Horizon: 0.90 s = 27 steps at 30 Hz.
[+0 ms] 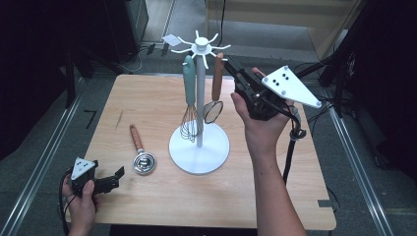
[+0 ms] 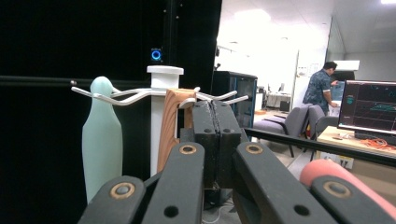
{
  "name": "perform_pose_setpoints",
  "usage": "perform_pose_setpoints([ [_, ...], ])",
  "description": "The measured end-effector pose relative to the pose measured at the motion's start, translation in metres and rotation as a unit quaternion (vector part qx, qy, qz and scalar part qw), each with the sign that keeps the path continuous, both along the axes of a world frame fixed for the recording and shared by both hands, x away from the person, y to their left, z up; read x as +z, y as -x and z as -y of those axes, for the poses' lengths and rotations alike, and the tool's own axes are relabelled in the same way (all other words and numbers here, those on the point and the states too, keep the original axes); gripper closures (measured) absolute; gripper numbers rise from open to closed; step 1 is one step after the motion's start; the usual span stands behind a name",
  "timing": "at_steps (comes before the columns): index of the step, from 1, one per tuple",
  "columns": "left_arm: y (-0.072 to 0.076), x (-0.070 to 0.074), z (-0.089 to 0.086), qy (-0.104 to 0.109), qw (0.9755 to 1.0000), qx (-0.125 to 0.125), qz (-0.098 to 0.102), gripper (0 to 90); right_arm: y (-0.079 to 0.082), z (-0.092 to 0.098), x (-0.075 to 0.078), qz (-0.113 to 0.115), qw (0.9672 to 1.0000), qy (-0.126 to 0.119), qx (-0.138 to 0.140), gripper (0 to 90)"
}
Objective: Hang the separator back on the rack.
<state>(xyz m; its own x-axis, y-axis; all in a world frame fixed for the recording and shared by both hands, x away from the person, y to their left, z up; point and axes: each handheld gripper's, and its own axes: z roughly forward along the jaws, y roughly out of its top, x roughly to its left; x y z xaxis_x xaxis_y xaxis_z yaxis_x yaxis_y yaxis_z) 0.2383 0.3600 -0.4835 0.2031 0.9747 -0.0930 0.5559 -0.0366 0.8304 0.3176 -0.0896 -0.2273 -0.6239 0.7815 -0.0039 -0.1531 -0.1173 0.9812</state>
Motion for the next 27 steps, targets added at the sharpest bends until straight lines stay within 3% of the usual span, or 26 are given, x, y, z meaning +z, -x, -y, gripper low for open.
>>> perform_pose_setpoints([
  [8, 0.0, 0.0, 0.0, -0.002, 1.0, 0.0, 0.0, 0.0, 0.005, -0.002, 0.002, 0.008, 0.9997, 0.015, 0.018, 90.0],
  [11, 0.0, 0.0, 0.0, -0.002, 1.0, 0.0, 0.0, 0.0, 0.009, -0.004, 0.002, 0.011, 0.9998, 0.011, 0.012, 90.0],
  [27, 0.0, 0.0, 0.0, 0.0, 1.0, -0.002, -0.002, 0.0, 0.028, -0.026, 0.004, 0.022, 0.9983, 0.02, 0.05, 90.0],
])
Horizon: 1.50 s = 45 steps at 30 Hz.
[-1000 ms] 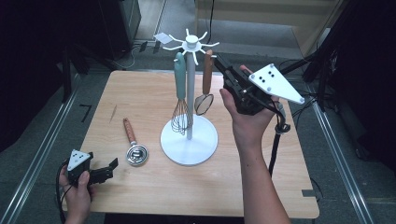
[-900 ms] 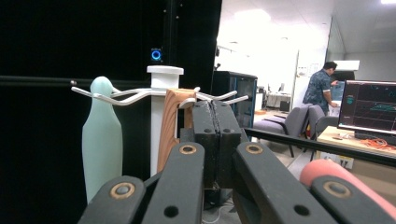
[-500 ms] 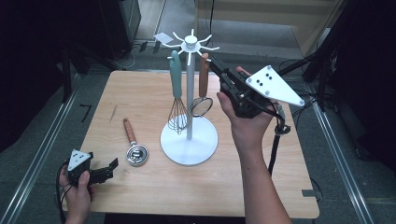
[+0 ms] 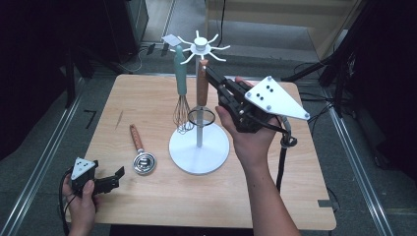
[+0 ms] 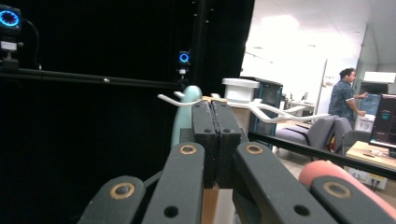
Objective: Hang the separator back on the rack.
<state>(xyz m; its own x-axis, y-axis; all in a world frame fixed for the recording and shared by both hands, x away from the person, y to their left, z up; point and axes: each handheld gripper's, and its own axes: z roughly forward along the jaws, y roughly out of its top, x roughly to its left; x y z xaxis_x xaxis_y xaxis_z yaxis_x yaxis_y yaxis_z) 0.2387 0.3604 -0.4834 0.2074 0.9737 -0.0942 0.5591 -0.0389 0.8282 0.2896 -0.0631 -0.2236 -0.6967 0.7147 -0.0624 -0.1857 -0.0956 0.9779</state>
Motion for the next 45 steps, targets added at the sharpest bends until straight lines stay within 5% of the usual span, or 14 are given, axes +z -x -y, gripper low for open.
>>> perform_pose_setpoints([
  [9, 0.0, 0.0, -0.001, 0.007, 1.0, 0.003, 0.0, 0.0, 0.004, -0.015, -0.002, 0.0, 0.9999, 0.008, 0.013, 90.0],
  [17, 0.0, 0.001, 0.001, -0.007, 1.0, 0.001, -0.001, 0.0, 0.004, -0.002, -0.018, -0.016, 0.9998, 0.011, 0.004, 90.0],
  [28, -0.004, 0.0, 0.01, -0.034, 0.9984, -0.038, -0.026, 0.0, 0.003, 0.036, -0.08, -0.077, 0.9955, 0.041, -0.037, 84.6],
  [34, -0.007, -0.001, 0.012, -0.051, 0.9969, -0.032, -0.051, 0.0, 0.006, 0.056, -0.114, -0.108, 0.9912, 0.044, -0.063, 73.6],
  [41, -0.008, 0.0, 0.015, -0.062, 0.9967, -0.025, -0.046, 0.4, 0.013, 0.078, -0.154, -0.149, 0.9817, 0.053, -0.106, 63.5],
  [45, -0.009, 0.001, 0.019, -0.07, 0.9964, -0.017, -0.044, 8.4, 0.017, 0.086, -0.172, -0.17, 0.9775, 0.055, -0.113, 60.4],
])
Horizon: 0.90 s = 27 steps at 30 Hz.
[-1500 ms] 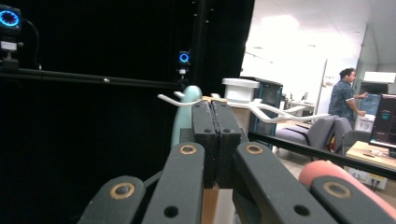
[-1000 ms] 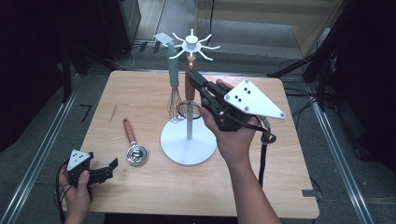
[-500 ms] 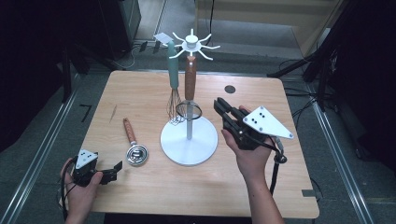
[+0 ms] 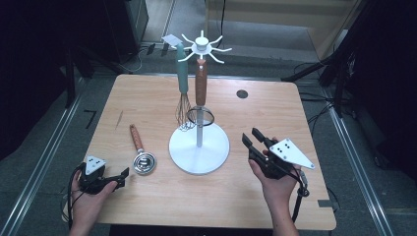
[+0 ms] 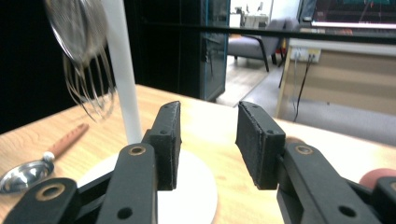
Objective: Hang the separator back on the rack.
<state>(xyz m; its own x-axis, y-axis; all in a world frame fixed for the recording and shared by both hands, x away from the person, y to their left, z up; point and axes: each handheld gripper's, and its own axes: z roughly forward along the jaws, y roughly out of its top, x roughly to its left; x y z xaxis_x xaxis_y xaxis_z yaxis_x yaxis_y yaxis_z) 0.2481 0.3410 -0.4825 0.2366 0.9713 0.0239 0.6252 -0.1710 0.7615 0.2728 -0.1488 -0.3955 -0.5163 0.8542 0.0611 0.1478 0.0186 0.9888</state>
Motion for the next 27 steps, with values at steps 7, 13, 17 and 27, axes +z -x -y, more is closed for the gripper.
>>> perform_pose_setpoints([
  [7, -0.001, 0.004, 0.003, 0.021, 0.9998, -0.001, 0.007, 15.8, 0.006, 0.011, -0.03, -0.032, 0.9995, 0.008, -0.005, 58.4],
  [13, -0.004, 0.006, 0.01, 0.03, 0.9995, -0.007, 0.001, 21.8, 0.014, 0.015, -0.044, -0.058, 0.9982, 0.016, -0.006, 56.8],
  [17, -0.007, 0.007, 0.016, 0.034, 0.9993, -0.012, -0.006, 26.5, 0.018, 0.018, -0.05, -0.069, 0.9973, 0.023, -0.003, 56.6],
  [27, -0.017, 0.0, 0.017, 0.071, 0.9966, -0.014, -0.038, 40.9, 0.024, 0.031, -0.065, -0.095, 0.9951, 0.024, -0.011, 57.0],
])
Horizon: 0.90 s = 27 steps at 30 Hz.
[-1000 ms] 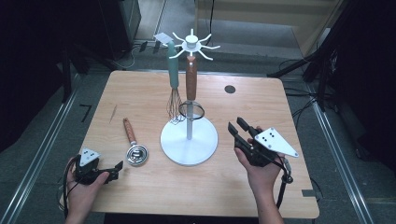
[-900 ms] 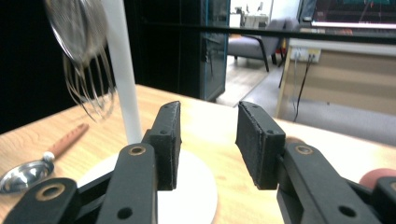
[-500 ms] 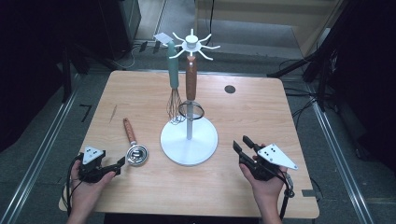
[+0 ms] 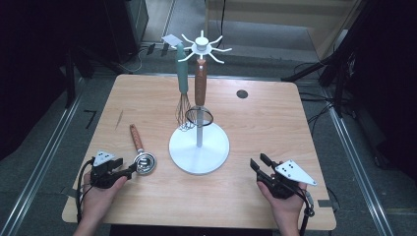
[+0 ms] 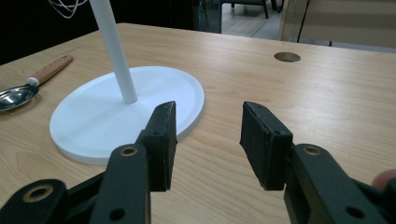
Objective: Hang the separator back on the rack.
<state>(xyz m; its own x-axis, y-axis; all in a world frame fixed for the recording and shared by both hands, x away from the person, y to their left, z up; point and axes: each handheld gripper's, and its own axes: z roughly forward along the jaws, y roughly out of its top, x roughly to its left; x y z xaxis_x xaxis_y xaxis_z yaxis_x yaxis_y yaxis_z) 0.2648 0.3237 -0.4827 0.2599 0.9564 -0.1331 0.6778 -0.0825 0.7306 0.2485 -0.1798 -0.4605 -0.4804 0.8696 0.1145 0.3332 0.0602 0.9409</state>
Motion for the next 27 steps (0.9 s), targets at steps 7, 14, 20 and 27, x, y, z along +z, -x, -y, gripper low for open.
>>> perform_pose_setpoints([
  [7, -0.002, -0.002, 0.004, -0.009, 0.9999, -0.011, 0.003, 52.8, -0.003, -0.001, -0.008, -0.018, 0.9997, -0.012, -0.013, 57.6],
  [14, 0.006, -0.003, 0.01, -0.04, 0.9988, -0.026, 0.012, 62.0, -0.002, -0.008, -0.013, -0.027, 0.9996, -0.009, -0.002, 57.7],
  [20, 0.009, -0.003, 0.012, -0.038, 0.9987, -0.032, 0.011, 71.1, -0.002, -0.007, -0.014, -0.029, 0.9995, -0.012, -0.002, 58.0],
  [27, 0.015, -0.002, 0.011, -0.025, 0.9991, -0.033, 0.003, 73.9, -0.002, -0.007, -0.014, -0.03, 0.9994, -0.014, -0.002, 58.2],
])
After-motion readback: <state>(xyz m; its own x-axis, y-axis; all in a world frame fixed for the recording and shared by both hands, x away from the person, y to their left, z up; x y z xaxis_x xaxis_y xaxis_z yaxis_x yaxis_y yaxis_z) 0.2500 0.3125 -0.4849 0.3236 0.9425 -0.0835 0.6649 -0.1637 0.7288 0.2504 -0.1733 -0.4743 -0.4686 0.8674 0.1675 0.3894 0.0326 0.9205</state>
